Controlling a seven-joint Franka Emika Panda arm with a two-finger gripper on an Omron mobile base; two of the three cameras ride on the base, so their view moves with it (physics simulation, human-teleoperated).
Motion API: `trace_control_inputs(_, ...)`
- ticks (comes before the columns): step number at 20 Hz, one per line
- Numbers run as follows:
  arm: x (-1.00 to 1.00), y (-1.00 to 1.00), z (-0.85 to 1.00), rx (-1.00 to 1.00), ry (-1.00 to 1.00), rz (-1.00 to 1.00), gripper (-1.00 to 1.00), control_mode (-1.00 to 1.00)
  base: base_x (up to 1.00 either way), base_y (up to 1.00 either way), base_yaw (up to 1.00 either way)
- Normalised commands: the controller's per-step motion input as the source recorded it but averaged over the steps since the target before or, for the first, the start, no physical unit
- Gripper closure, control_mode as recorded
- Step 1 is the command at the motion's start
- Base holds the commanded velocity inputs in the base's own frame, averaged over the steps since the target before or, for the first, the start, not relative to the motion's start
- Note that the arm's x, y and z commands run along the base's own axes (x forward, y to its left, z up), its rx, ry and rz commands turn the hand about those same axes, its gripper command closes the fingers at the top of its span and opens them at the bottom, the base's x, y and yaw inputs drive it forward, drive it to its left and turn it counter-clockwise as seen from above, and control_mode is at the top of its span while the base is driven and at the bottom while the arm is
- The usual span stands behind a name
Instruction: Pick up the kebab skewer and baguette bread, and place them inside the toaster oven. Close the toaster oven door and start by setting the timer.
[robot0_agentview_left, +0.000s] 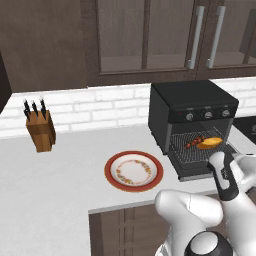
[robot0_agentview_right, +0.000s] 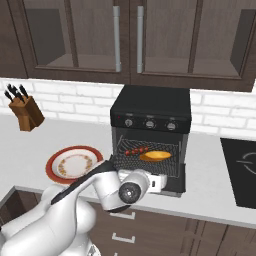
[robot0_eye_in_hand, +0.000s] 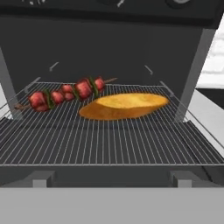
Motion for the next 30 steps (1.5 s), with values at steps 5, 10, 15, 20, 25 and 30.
trace_control_inputs(5, 0.29, 0.05, 0.00, 0.00, 0.00, 0.09, -1.00, -1.00, 0.00, 0.00, 0.00)
trace_control_inputs(10, 0.02, 0.00, -0.08, 0.00, 0.00, 0.05, -1.00, -1.00, 0.00, 0.00, 0.00)
trace_control_inputs(15, 0.00, 0.00, -0.11, 0.00, 0.00, 0.00, -1.00, -1.00, 0.00, 0.00, 0.00)
trace_control_inputs(20, 0.04, 0.00, -0.13, 0.00, -0.01, 0.00, -1.00, -1.00, 0.00, 0.00, 0.00)
trace_control_inputs(25, 0.11, 0.00, -0.02, 0.02, -0.01, 0.00, -1.00, -1.00, 0.00, 0.00, 0.00)
trace_control_inputs(30, 0.11, 0.00, -0.01, 0.04, 0.00, 0.00, -1.00, -1.00, 0.00, 0.00, 0.00)
